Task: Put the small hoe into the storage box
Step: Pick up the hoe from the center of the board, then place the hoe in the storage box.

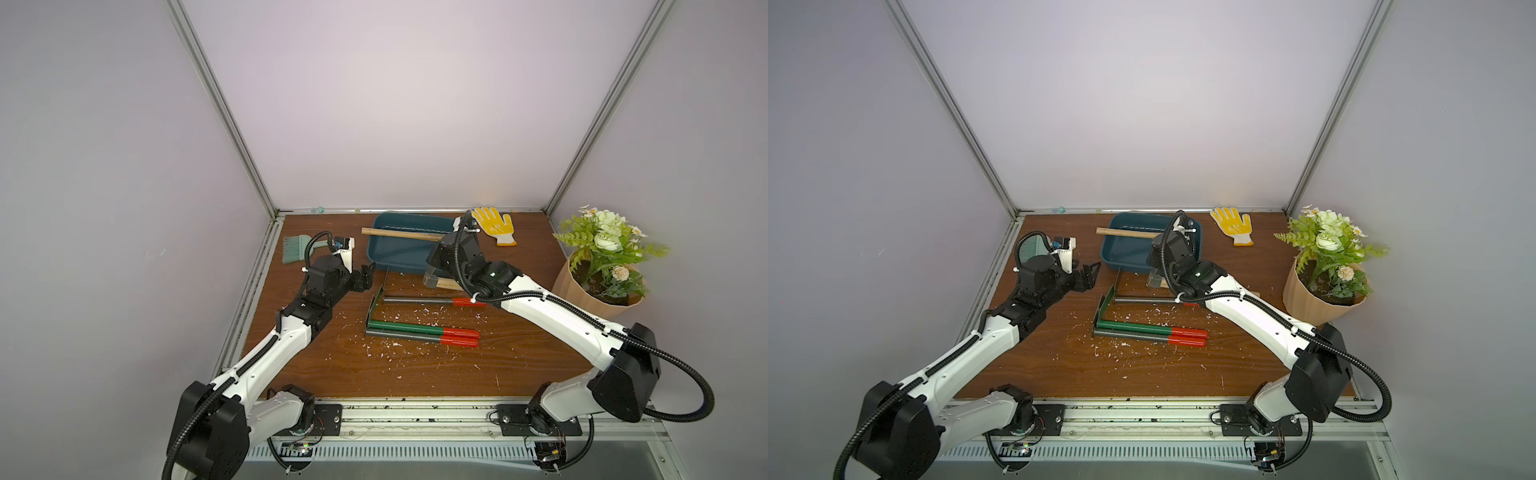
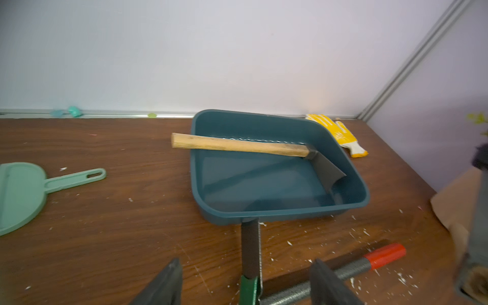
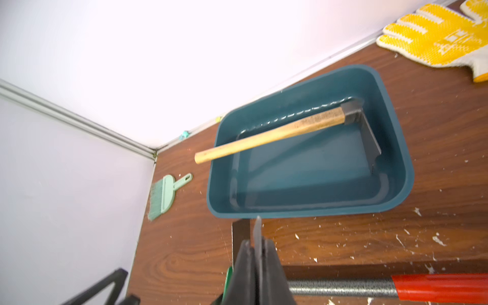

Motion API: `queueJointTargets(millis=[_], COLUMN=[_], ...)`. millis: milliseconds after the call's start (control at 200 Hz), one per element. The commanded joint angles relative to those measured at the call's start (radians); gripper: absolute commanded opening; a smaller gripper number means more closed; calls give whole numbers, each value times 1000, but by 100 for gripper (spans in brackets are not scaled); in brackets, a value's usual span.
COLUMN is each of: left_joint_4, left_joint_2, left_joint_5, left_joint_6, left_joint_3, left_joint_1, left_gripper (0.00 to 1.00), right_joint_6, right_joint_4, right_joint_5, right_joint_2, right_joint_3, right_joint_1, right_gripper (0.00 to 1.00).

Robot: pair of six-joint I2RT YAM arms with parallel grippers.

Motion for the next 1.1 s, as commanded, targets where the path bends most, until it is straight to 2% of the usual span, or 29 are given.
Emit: queueJointTargets(millis=[0,210,495,741,1096], left_joint_4=[95,396,625,710,763], left_joint_2=[1,32,86,209,332], left_joint_5=[78,142,172,192,134], left_joint_6=[24,-72,-80,-69,-21], left_joint_3=[-20,-126,-154,-73,25], left_joint_1=[-60,-101,-134,-135,-134], left_gripper=[77,76,77,77,76], right_joint_6=[75,181,315,343,379], right_joint_4=[114,159,173,142,143], right_joint_5=[40,49,-41,-136,-195], right_joint_2=[-2,94,223,321,341], right_joint_3=[71,214,390,545,591], right_joint_1=[-14,-24,-46,-44,-36], right_gripper=[0,0,0,0,0])
